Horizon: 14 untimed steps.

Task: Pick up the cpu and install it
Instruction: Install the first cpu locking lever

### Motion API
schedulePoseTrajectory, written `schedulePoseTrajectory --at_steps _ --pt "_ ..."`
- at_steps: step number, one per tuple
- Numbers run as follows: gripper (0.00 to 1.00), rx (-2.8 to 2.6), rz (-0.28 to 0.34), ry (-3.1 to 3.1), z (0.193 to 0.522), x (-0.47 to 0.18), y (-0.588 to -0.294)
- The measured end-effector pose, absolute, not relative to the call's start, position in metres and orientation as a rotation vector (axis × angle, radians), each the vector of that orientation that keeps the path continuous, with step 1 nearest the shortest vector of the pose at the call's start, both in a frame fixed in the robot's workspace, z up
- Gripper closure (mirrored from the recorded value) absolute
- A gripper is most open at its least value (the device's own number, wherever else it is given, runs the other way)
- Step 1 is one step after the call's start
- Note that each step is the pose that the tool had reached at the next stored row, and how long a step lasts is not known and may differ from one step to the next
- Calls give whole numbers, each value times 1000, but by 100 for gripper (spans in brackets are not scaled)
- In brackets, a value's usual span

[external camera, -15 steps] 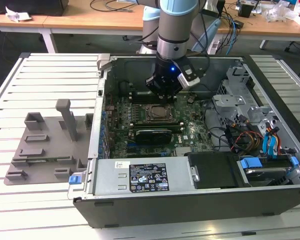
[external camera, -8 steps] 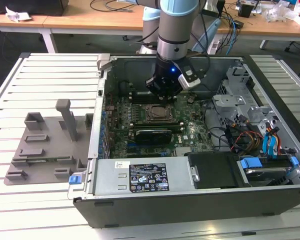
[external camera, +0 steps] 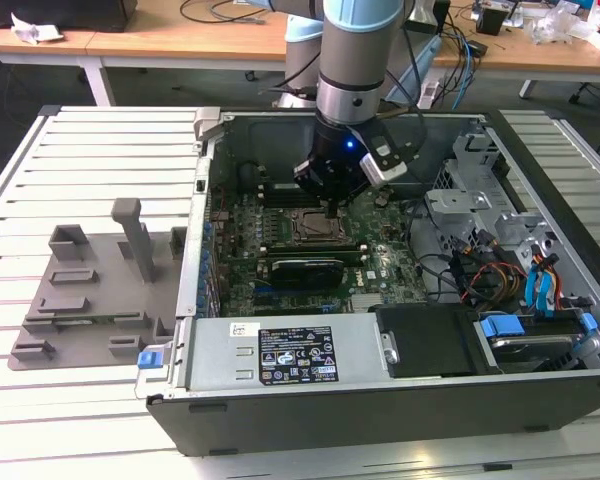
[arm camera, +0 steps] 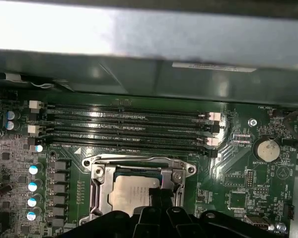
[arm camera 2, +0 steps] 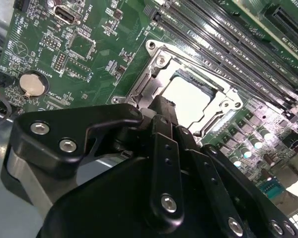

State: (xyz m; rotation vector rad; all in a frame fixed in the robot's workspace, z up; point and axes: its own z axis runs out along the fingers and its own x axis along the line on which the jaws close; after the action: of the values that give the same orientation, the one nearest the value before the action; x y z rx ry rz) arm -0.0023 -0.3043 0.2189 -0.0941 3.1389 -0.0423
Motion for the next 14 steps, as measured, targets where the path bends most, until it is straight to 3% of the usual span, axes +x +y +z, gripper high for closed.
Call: schedulePoseTrajectory --at_steps 14 --pt "89 -94 -48 3139 244 -2 -304"
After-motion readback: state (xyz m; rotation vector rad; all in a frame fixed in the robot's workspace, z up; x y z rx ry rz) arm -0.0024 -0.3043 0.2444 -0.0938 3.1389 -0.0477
